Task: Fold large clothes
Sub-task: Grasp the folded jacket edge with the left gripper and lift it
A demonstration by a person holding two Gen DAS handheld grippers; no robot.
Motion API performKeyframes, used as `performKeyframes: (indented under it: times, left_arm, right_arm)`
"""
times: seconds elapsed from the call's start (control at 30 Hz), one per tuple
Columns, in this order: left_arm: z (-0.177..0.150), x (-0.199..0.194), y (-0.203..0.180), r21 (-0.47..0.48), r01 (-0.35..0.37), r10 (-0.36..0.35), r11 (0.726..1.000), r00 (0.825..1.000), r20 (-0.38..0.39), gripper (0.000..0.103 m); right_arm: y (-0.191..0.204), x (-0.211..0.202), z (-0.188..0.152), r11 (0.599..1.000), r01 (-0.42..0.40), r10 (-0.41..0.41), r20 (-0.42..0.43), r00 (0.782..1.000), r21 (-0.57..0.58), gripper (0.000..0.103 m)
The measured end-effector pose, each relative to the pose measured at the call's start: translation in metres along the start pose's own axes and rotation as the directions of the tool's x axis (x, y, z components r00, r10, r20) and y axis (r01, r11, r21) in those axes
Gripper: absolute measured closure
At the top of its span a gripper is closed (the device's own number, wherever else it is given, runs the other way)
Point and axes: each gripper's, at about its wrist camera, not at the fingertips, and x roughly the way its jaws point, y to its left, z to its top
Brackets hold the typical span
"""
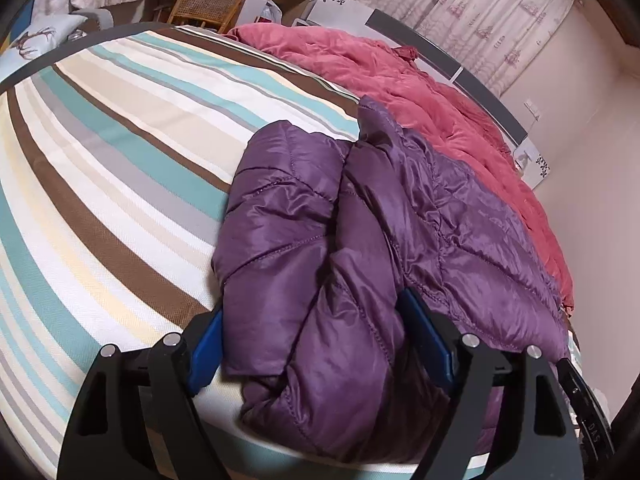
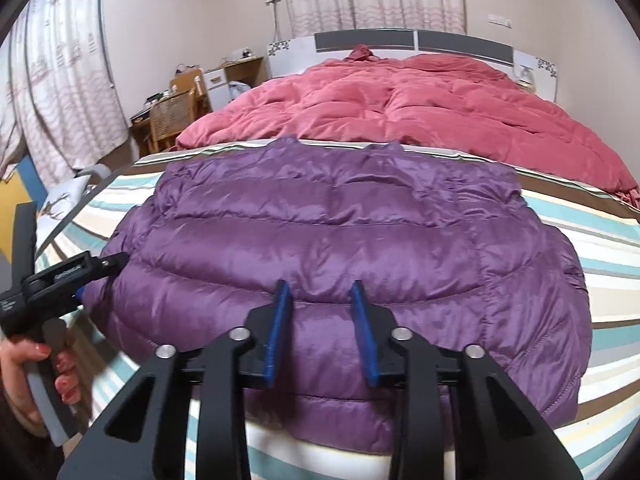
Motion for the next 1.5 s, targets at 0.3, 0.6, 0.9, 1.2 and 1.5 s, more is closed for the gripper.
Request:
performKeyframes:
  times: [0.3, 0.6, 0.9, 1.2, 1.5]
  left_arm:
    - [0.003, 0.005, 0.002, -0.025, 0.02, -0.019, 0.999, 1.0, 0.016, 0.024]
    - [-0.003, 0.011, 0.007, -0.127, 0.107, -0.106, 0.986, 0.994, 0.008, 0.052]
    - [0.001, -0.003, -0.012, -0.111, 0.122, -0.114, 0.986, 0.99, 0.081, 0.082]
    - [0.014, -0.044, -0.059, 0.048, 0.096, -0.104, 0.994, 0.972, 0.212, 0.085]
    - [0.018, -0.08, -0.103, 0.204, 0.037, -0.096, 0.978, 0.953, 0.288, 0.085]
  right_arm:
    - [0.002, 0.041, -0.011, 1.0, -0.02, 0.02, -0.124, 0.992, 0.001, 0.076]
    - [0.004, 0.043, -0.014, 1.0, -0.008, 0.008, -0.122, 0.992, -0.002, 0.076]
    - [0.003, 0.041, -0.017, 1.0, 0.0, -0.001, -0.117, 0.993, -0.006, 0.076]
    - [0.001, 0.038, -0.017, 1.0, 0.007, -0.005, -0.107, 0.994, 0.012, 0.076]
    - [-0.022, -0.001, -0.021, 0.994, -0.03, 0.032, -0.011, 0.999, 0.102, 0.076]
